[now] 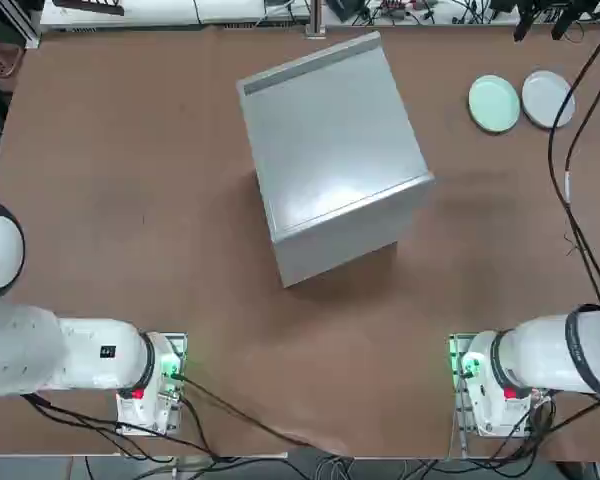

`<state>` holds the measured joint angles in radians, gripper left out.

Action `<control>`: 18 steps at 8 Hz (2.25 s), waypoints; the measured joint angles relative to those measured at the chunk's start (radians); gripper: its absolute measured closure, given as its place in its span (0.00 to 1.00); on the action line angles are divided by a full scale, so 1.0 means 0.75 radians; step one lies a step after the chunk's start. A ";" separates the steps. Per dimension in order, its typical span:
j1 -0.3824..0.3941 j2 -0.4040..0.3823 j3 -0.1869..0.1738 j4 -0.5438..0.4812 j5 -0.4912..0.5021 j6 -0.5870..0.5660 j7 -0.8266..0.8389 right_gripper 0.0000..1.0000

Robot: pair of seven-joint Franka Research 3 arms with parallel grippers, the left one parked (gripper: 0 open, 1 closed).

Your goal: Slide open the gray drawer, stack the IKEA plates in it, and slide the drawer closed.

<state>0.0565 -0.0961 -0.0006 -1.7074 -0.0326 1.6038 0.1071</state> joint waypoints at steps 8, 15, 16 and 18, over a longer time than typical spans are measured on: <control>-0.111 0.209 -0.032 0.027 -0.001 0.203 0.001 0.00; -0.100 0.389 0.025 0.043 0.217 0.311 0.007 0.00; -0.043 0.385 0.049 0.038 0.238 0.310 0.007 0.00; 0.105 0.365 0.067 0.003 0.343 0.326 0.006 0.00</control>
<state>0.1352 0.1776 0.0493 -1.7052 0.2243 1.8486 0.1113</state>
